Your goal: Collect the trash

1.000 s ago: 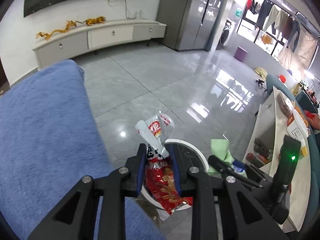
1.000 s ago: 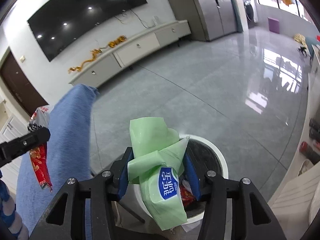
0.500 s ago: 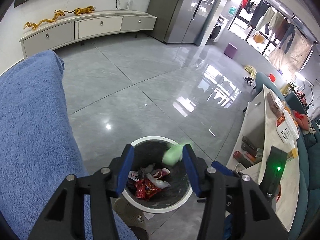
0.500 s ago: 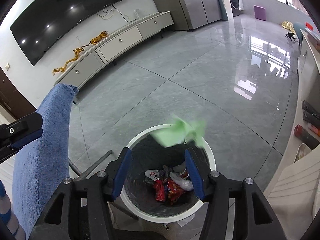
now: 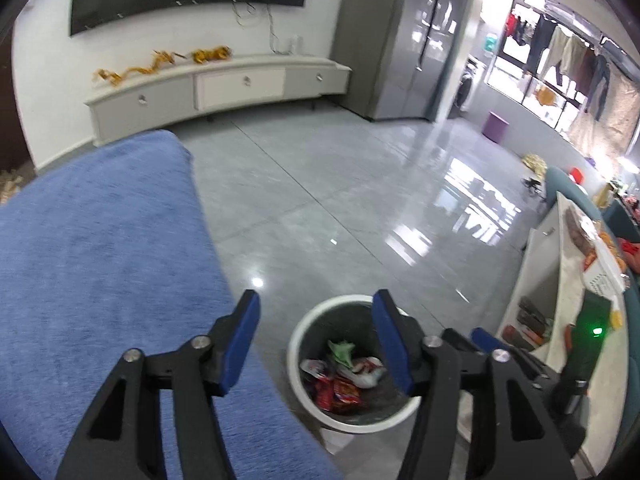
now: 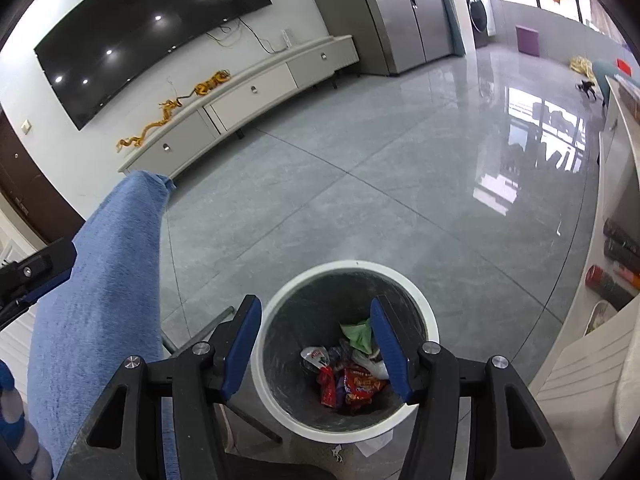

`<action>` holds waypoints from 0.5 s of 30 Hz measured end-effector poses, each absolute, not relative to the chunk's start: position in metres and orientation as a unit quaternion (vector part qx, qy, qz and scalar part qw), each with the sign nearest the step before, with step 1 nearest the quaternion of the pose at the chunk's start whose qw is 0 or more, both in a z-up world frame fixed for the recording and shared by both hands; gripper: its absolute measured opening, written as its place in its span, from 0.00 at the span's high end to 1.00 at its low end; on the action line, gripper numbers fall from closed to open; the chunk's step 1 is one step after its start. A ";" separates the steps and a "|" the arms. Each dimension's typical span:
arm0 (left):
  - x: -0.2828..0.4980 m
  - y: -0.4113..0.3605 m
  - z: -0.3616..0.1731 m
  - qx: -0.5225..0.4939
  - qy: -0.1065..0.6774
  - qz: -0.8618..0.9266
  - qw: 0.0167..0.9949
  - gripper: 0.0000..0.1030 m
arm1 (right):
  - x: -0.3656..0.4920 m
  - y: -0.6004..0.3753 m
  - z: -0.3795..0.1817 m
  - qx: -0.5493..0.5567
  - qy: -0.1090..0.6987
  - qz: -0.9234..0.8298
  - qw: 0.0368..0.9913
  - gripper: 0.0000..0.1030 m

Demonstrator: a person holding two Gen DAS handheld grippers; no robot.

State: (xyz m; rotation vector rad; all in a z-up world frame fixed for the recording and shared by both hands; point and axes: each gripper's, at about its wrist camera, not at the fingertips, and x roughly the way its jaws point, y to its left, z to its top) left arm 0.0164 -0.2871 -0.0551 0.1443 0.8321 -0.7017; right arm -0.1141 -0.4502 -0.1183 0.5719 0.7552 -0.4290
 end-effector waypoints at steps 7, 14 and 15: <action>0.001 -0.248 -0.045 0.081 0.355 -0.272 0.891 0.35 | -0.111 -0.432 -0.099 0.250 0.352 -0.198 0.880 0.43; -0.001 -0.202 -0.036 0.077 0.339 -0.227 0.910 0.35 | -0.103 -0.404 -0.084 0.220 0.351 -0.181 0.892 0.40; -0.001 -0.194 -0.034 0.076 0.335 -0.221 0.913 0.35 | -0.101 -0.399 -0.081 0.213 0.351 -0.179 0.894 0.39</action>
